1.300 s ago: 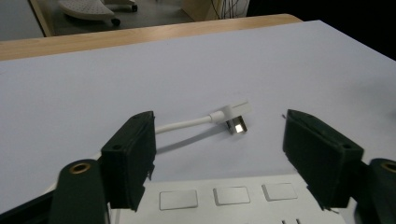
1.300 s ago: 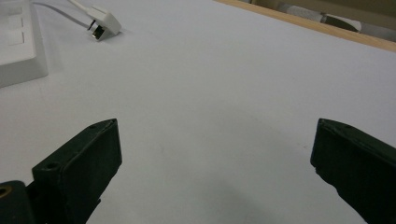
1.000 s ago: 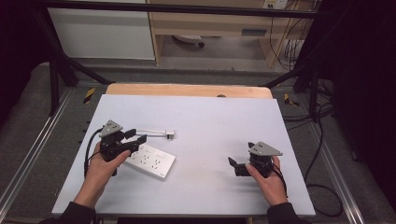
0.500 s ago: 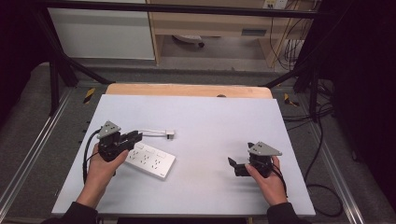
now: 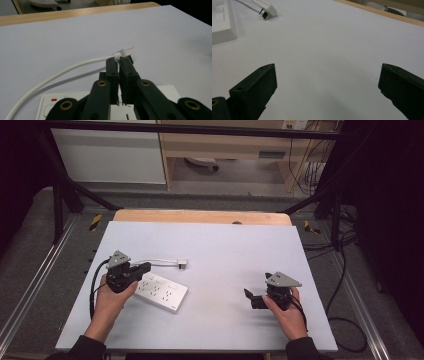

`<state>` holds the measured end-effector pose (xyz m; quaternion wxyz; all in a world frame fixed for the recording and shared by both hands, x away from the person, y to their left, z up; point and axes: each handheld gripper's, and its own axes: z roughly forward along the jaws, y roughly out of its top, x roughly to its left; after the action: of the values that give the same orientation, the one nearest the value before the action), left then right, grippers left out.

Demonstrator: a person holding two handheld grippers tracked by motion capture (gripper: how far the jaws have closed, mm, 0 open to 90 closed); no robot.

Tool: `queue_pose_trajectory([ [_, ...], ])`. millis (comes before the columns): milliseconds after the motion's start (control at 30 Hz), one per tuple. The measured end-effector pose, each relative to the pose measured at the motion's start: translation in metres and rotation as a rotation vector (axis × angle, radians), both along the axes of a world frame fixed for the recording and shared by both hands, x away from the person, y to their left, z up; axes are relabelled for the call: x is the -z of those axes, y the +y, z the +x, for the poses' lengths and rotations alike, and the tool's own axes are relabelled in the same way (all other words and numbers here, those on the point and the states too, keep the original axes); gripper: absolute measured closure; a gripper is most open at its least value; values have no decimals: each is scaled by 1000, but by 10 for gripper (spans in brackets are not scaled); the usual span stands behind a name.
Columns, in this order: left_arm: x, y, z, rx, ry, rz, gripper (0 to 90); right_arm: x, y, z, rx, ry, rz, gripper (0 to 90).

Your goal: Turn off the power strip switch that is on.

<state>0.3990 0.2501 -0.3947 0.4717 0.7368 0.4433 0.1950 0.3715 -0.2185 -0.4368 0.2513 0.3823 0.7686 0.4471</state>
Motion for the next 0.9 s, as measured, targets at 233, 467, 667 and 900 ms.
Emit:
queue_pose_trajectory([
  [233,3,1,2,3,11,11,896,0,1,0,-1,4,-4,24],
  [467,8,-1,5,-2,22,41,899,1,1,1,-2,7,-14,24],
  [667,12,1,8,-13,31,54,899,1,1,1,-1,7,-14,24],
  [900,17,2,12,-13,55,71,900,1,1,1,-2,8,-15,24],
])
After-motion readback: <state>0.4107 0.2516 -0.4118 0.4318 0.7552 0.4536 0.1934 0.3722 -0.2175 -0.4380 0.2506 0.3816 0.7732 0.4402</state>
